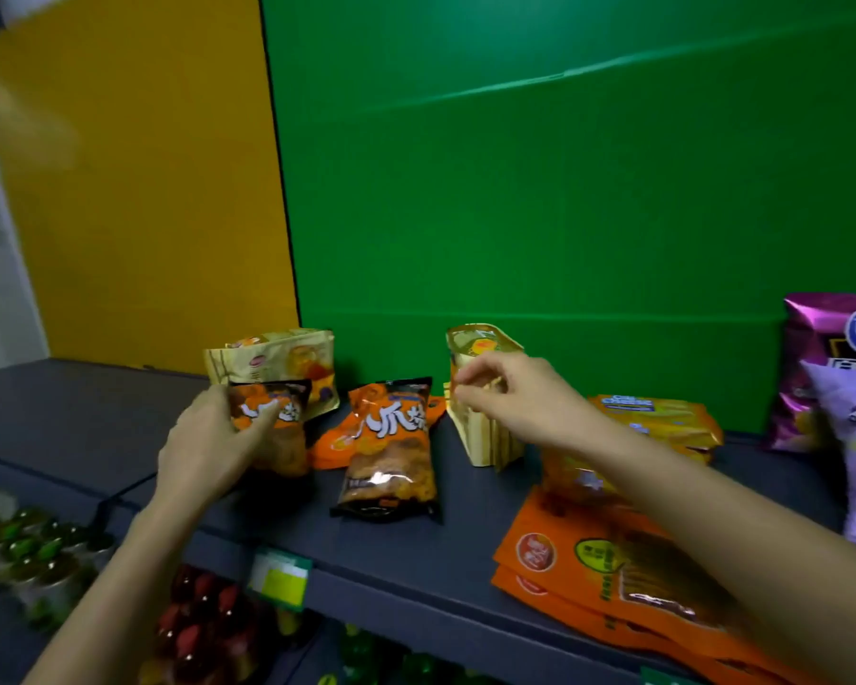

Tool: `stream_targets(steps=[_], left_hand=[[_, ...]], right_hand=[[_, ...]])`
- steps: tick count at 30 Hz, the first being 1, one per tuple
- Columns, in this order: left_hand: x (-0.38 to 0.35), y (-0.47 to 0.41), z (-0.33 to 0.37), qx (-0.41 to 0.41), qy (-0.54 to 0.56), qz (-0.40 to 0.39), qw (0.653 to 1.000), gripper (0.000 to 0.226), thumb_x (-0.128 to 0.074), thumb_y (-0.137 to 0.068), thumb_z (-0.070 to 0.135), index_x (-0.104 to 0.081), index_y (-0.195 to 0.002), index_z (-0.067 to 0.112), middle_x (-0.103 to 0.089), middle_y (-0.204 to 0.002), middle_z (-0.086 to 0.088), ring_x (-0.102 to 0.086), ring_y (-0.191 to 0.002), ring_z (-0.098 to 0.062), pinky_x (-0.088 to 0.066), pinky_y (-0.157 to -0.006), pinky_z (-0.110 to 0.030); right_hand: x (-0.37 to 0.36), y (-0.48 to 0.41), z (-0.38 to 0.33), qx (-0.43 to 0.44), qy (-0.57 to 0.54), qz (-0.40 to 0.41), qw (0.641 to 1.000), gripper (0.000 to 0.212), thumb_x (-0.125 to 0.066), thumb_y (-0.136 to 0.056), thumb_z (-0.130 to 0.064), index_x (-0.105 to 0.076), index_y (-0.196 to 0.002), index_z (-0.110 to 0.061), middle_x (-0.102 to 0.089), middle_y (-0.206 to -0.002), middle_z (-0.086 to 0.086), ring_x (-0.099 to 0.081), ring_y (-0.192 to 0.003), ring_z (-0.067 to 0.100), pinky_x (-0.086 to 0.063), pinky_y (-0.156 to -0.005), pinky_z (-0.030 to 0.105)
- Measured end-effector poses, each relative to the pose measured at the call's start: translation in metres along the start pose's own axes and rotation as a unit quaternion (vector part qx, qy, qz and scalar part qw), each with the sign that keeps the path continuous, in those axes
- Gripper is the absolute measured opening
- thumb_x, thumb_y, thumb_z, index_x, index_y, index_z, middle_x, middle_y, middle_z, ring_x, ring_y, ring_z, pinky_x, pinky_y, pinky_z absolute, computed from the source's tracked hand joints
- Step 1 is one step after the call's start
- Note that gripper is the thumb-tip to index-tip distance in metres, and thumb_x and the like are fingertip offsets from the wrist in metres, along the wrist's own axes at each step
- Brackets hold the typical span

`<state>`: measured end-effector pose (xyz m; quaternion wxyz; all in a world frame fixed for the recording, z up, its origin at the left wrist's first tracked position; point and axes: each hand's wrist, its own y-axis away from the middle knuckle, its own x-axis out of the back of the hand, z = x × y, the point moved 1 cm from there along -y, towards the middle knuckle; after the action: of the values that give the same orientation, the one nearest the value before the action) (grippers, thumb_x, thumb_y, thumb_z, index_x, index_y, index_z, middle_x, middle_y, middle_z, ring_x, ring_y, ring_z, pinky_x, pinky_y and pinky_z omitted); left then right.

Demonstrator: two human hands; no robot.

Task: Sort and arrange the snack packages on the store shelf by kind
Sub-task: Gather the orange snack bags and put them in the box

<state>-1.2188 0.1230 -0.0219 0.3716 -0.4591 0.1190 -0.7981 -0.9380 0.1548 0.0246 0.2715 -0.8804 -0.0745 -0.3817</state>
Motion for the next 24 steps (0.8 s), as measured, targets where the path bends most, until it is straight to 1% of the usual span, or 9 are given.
stream_targets(steps=[4,7,9,11,14,16,18,20,24], left_hand=[[-0.001,-0.02,-0.038,0.087,0.041,-0.125,0.987,0.065,-0.063,-0.073,0.059,-0.045,-0.095,0.0,-0.058,-0.107,-0.026,-0.053,-0.089,-0.036,-0.038,-0.071,-0.039],[-0.009,-0.034,-0.055,0.117,0.131,-0.25,0.952,0.084,-0.066,-0.055,0.068,-0.059,-0.098,-0.004,-0.062,-0.102,-0.028,-0.062,-0.086,-0.038,-0.05,-0.073,-0.044],[-0.009,-0.036,-0.052,0.111,0.19,-0.289,0.932,0.049,-0.071,-0.065,0.056,-0.065,-0.081,0.01,-0.065,-0.072,-0.014,-0.065,-0.06,-0.02,-0.052,-0.053,-0.03],[-0.013,-0.038,-0.049,0.103,0.245,-0.306,0.914,0.022,-0.067,-0.08,0.037,-0.06,-0.071,0.019,-0.059,-0.052,0.005,-0.054,-0.04,-0.006,-0.04,-0.039,-0.017],[-0.018,-0.038,-0.047,0.089,0.291,-0.315,0.899,0.008,-0.066,-0.082,0.027,-0.06,-0.078,0.022,-0.065,-0.071,0.004,-0.06,-0.063,-0.013,-0.044,-0.047,-0.017],[-0.019,-0.037,-0.048,0.096,0.315,-0.322,0.888,0.01,-0.069,-0.08,0.019,-0.062,-0.087,0.018,-0.068,-0.078,0.001,-0.062,-0.064,-0.012,-0.047,-0.046,-0.016],[-0.019,-0.034,-0.048,0.101,0.334,-0.329,0.877,0.015,-0.069,-0.079,0.011,-0.062,-0.092,0.01,-0.071,-0.071,-0.003,-0.064,-0.051,-0.009,-0.046,-0.04,-0.013],[-0.018,-0.031,-0.048,0.087,0.338,-0.334,0.876,0.022,-0.071,-0.077,0.009,-0.062,-0.097,0.004,-0.071,-0.078,-0.013,-0.063,-0.047,-0.009,-0.046,-0.039,-0.015],[-0.015,-0.027,-0.052,0.078,0.361,-0.289,0.883,0.046,-0.079,-0.068,0.011,-0.057,-0.107,0.01,-0.069,-0.096,-0.008,-0.067,-0.075,-0.017,-0.054,-0.057,-0.027]], right_hand=[[-0.048,-0.011,-0.015,-0.076,0.038,-0.065,0.994,0.063,-0.055,-0.085,-0.049,-0.044,-0.132,-0.007,-0.052,-0.135,0.009,-0.052,-0.119,0.023,-0.04,-0.095,0.03],[-0.078,-0.015,-0.016,-0.128,0.052,-0.07,0.988,0.084,-0.054,-0.079,-0.061,-0.032,-0.138,-0.006,-0.04,-0.146,0.011,-0.042,-0.13,0.027,-0.038,-0.103,0.036],[-0.093,-0.014,-0.016,-0.163,0.016,-0.062,0.985,0.093,-0.058,-0.071,-0.067,-0.03,-0.139,-0.01,-0.04,-0.145,0.008,-0.043,-0.129,0.027,-0.039,-0.103,0.037],[-0.103,-0.013,-0.017,-0.196,-0.02,-0.051,0.979,0.101,-0.06,-0.067,-0.07,-0.026,-0.141,-0.01,-0.04,-0.146,0.007,-0.043,-0.13,0.026,-0.039,-0.106,0.039],[-0.112,-0.012,-0.019,-0.233,-0.057,-0.039,0.97,0.11,-0.064,-0.068,-0.064,-0.013,-0.146,-0.004,-0.029,-0.153,0.009,-0.033,-0.138,0.028,-0.032,-0.11,0.038],[-0.116,-0.01,-0.017,-0.25,-0.084,-0.034,0.964,0.113,-0.067,-0.07,-0.059,-0.008,-0.147,-0.003,-0.024,-0.156,0.01,-0.028,-0.141,0.028,-0.028,-0.112,0.038],[-0.121,-0.009,-0.014,-0.267,-0.101,-0.024,0.958,0.109,-0.069,-0.071,-0.054,-0.01,-0.146,-0.001,-0.025,-0.155,0.012,-0.029,-0.141,0.029,-0.029,-0.112,0.038],[-0.125,-0.009,-0.012,-0.283,-0.12,-0.012,0.952,0.105,-0.072,-0.069,-0.052,-0.018,-0.144,-0.002,-0.033,-0.151,0.011,-0.035,-0.137,0.029,-0.033,-0.112,0.039],[-0.13,-0.006,-0.012,-0.292,-0.177,0.014,0.94,0.083,-0.079,-0.051,-0.051,-0.051,-0.116,-0.008,-0.062,-0.119,0.005,-0.057,-0.107,0.021,-0.047,-0.095,0.034]])
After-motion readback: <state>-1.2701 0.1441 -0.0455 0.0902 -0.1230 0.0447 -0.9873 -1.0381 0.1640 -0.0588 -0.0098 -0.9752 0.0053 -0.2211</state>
